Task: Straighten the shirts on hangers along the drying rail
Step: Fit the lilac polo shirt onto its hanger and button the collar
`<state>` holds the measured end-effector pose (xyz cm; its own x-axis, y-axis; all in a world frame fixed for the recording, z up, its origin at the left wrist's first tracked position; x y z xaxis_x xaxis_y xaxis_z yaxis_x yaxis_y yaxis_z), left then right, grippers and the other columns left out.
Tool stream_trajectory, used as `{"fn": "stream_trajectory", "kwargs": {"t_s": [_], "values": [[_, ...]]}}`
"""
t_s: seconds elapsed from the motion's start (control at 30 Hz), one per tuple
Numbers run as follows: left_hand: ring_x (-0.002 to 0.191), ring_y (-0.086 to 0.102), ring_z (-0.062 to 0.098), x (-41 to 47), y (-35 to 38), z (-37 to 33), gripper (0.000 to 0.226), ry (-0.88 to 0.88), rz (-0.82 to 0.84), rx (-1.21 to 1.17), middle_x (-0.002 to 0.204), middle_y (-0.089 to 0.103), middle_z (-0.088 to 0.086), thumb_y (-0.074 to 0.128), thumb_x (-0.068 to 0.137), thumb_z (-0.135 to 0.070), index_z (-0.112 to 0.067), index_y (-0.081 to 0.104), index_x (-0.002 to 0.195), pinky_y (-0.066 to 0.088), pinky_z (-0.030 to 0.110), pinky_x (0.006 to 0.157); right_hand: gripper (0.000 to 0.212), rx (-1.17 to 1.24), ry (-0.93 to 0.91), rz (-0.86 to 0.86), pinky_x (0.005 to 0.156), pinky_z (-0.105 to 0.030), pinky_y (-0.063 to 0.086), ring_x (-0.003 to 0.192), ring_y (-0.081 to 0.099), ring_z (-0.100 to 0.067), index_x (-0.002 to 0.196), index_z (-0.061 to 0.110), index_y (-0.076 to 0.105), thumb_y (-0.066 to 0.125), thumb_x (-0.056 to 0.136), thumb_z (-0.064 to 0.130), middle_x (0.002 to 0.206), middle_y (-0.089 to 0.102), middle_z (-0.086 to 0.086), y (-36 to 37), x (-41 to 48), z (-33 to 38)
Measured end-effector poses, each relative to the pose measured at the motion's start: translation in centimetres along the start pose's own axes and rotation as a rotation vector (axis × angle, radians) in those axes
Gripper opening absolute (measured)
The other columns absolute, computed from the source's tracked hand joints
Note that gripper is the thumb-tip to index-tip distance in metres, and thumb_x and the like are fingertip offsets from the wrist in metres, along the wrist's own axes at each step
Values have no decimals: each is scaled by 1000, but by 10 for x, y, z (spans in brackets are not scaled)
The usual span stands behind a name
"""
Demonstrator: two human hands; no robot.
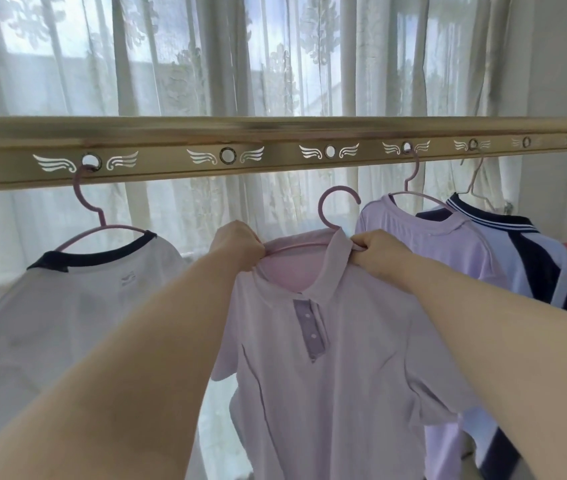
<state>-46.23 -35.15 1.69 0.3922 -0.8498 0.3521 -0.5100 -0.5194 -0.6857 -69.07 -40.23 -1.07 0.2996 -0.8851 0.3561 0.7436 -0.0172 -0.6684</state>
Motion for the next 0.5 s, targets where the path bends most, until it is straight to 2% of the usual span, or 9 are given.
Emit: {"fn": "stream_trajectory", "kwargs": {"t_s": [0.13,0.23,0.33,0.4,0.5], "values": [[68,71,26,-10,14,-26,10,24,63,-194,73,71,16,66,78,-2,5,73,81,62,36,72,23,-10,-6,19,86,-37,51,84,62,-22,84,13,71,53,93,26,85,68,-5,5,0,4],[74,68,21,-15,28,-45,16,65,216,-305,83,71,16,71,82,-9,4,72,92,60,32,75,26,-12,4,3,76,-34,48,80,60,-22,85,12,71,51,92,28,85,69,-9,6,2,1],[84,65,19,-16,31,-50,18,119,293,-211,89,69,7,64,90,-21,-7,72,96,57,31,79,25,27,17,-1,78,-36,50,79,60,-21,86,14,72,51,92,27,80,65,-3,2,-3,-6],[91,62,16,-14,29,-50,21,188,242,-101,95,69,1,71,83,-29,-15,74,98,52,30,85,22,44,8,12,87,-37,51,85,61,-20,91,18,73,53,93,26,86,65,2,2,-7,-7],[101,62,15,-20,34,-53,34,244,215,-113,106,69,-1,78,76,-29,-18,73,107,47,26,87,22,50,-23,20,89,-36,51,90,63,-19,97,20,74,53,93,28,91,69,3,4,-10,-2]]}}
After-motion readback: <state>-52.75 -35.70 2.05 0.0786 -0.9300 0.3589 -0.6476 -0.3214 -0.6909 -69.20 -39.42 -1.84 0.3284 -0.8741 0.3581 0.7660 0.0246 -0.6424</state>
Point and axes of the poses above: each hand's wrist, its own x-axis towards the middle knuckle, its own y-axis out of the palm, z = x × y, the point moved 6 cm from there along x, towards the middle knuckle
